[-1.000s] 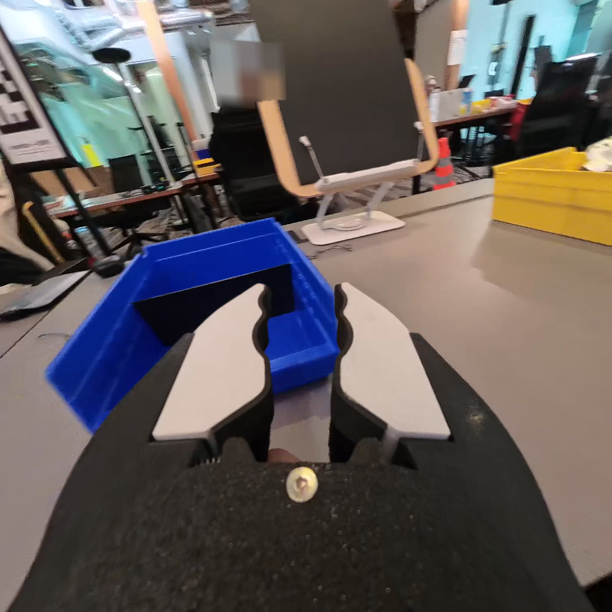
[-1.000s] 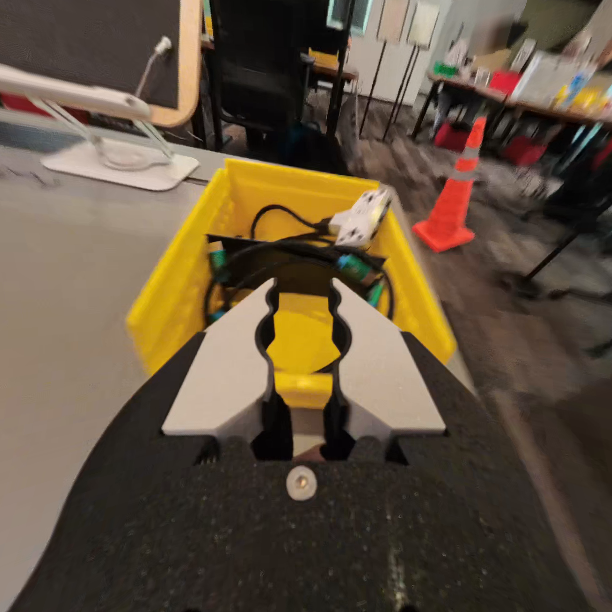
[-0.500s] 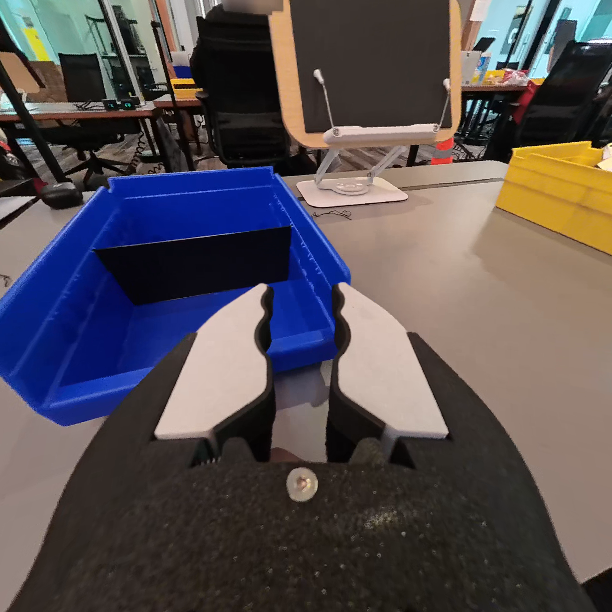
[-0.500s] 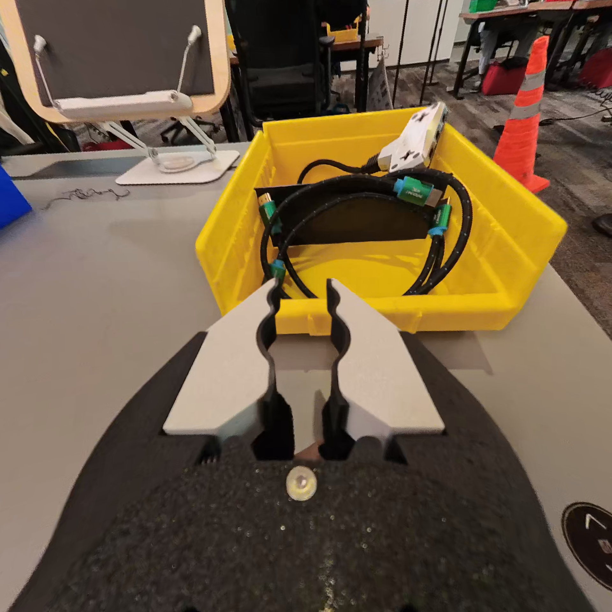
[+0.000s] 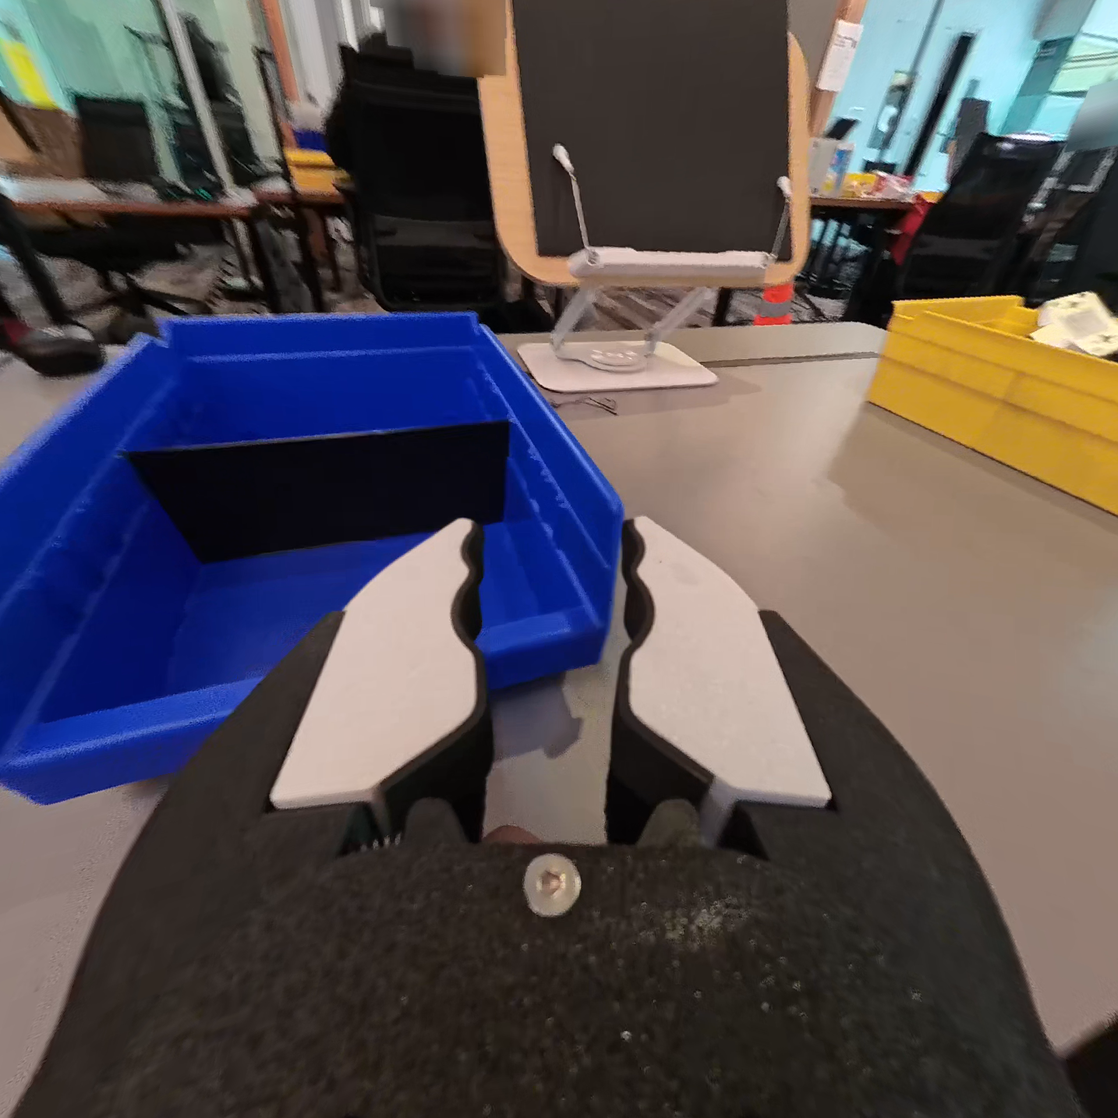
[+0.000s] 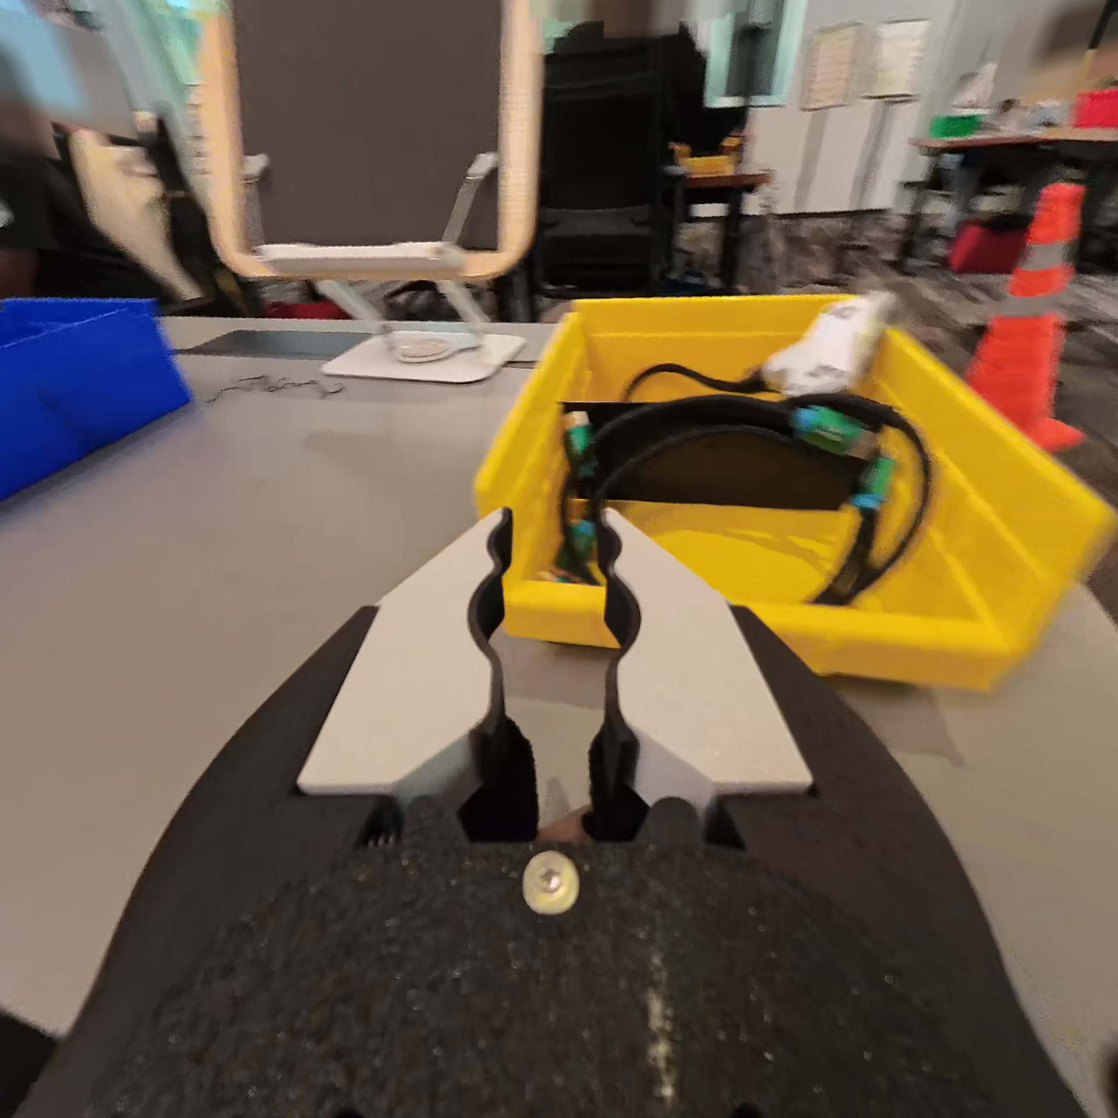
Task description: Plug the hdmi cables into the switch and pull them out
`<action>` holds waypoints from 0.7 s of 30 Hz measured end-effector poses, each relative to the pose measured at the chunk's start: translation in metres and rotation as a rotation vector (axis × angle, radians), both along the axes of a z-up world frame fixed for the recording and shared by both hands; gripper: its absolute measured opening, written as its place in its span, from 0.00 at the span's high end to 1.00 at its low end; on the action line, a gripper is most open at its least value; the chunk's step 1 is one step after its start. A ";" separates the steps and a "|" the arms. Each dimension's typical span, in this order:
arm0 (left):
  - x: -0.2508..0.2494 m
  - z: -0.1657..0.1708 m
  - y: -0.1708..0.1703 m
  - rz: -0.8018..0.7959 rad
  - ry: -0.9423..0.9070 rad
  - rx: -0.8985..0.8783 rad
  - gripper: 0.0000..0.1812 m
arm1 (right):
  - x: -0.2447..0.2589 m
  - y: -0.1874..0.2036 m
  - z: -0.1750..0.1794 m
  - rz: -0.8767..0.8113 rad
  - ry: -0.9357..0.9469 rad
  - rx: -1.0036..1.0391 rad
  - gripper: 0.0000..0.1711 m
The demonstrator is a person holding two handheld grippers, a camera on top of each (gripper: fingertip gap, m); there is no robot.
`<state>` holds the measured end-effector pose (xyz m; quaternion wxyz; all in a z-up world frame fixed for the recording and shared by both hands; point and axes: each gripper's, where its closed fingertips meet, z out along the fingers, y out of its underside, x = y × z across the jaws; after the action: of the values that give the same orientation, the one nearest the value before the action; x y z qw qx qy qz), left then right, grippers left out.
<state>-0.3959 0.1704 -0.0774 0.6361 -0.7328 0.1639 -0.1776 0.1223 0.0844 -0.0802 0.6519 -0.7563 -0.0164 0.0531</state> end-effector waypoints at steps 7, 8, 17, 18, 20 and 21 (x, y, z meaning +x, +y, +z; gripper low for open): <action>0.023 -0.005 -0.011 -0.096 0.045 -0.022 0.80 | -0.032 0.037 -0.046 -0.069 -0.164 -0.198 0.73; 0.026 -0.006 -0.014 -0.103 0.061 -0.022 0.80 | -0.035 0.044 -0.045 -0.101 -0.157 -0.197 0.73; 0.079 -0.020 -0.046 -0.247 0.126 -0.076 0.77 | -0.133 0.065 -0.037 0.083 0.008 -0.171 0.53; 0.087 -0.022 -0.048 -0.260 0.159 -0.065 0.77 | -0.143 0.061 -0.035 0.106 -0.037 -0.162 0.57; 0.108 -0.025 -0.050 -0.286 0.197 -0.047 0.72 | -0.148 0.052 -0.014 0.058 -0.139 -0.038 0.60; 0.122 -0.026 -0.053 -0.311 0.187 -0.048 0.72 | -0.140 0.046 -0.001 -0.017 -0.179 0.023 0.63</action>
<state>-0.2741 0.1174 -0.1033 0.5653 -0.7269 0.3294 -0.2088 -0.0179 0.1300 -0.0815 0.6570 -0.7504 -0.0690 -0.0204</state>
